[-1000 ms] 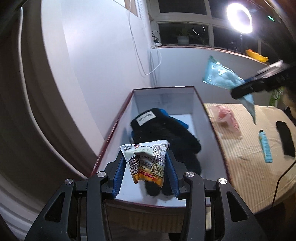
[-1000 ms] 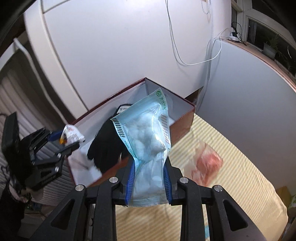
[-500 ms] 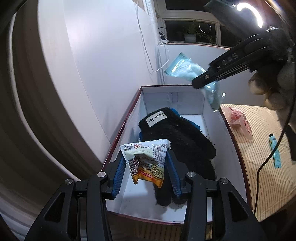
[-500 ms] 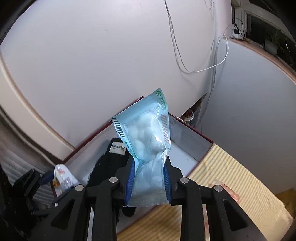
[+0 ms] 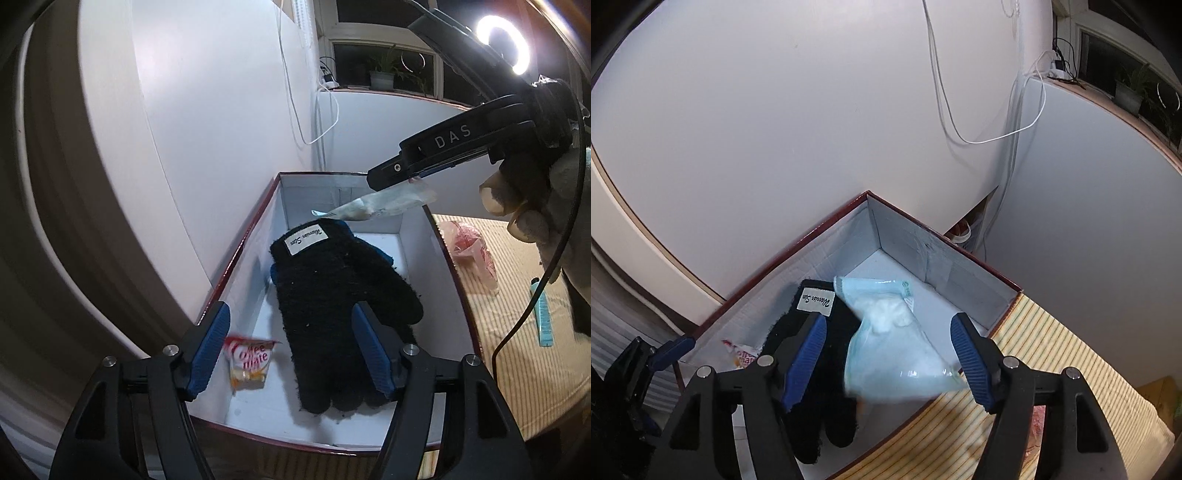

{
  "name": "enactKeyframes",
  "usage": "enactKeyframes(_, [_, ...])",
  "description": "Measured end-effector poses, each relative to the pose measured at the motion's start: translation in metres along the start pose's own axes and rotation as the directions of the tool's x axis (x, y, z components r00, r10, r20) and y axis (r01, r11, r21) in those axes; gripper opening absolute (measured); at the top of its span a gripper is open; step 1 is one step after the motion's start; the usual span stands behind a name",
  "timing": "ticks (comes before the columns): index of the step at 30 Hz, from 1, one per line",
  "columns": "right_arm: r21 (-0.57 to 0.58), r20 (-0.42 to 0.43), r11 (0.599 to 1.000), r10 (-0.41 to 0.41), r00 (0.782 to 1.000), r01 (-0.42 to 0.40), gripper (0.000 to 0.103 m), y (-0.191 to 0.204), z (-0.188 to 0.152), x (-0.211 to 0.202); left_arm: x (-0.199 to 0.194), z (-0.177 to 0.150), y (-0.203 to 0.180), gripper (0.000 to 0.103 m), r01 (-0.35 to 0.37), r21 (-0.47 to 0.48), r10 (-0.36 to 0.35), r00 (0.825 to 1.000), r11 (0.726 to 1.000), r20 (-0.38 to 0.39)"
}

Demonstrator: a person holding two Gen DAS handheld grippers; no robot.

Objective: Organize soft objects
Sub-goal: 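Open both tools over the shoebox and move them back over the bed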

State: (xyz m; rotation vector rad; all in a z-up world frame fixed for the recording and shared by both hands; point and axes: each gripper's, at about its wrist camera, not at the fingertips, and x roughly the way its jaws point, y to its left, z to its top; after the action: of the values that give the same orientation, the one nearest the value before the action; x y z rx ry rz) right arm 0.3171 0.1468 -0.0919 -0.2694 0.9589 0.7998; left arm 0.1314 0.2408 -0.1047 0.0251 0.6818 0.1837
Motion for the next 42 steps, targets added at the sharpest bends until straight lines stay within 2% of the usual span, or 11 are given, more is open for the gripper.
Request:
enactKeyframes(15, [0.022,0.039,0.999,0.037,0.999,-0.038,0.066,-0.009,-0.020,-0.025,-0.014,0.004,-0.007,0.068,0.001,-0.002,-0.001,1.000,1.000,0.027])
enactKeyframes(24, [-0.009,0.069,1.000,0.020,0.997,-0.019,0.066,-0.007,-0.040,-0.052,-0.025,0.006,-0.011,0.068,0.023,-0.019,-0.023,0.999,1.000,0.032])
enactKeyframes(30, [-0.003,0.079,1.000,0.031,0.996,-0.030,0.066,-0.011,-0.060,-0.071,-0.035,0.007,-0.007,0.068,0.056,-0.061,-0.054,0.998,0.997,0.036])
enactKeyframes(42, [0.025,0.139,0.999,0.016,0.990,-0.020,0.067,-0.032,-0.112,-0.121,-0.058,0.003,-0.014,0.070,0.080,-0.061,-0.076,0.995,0.995,0.068])
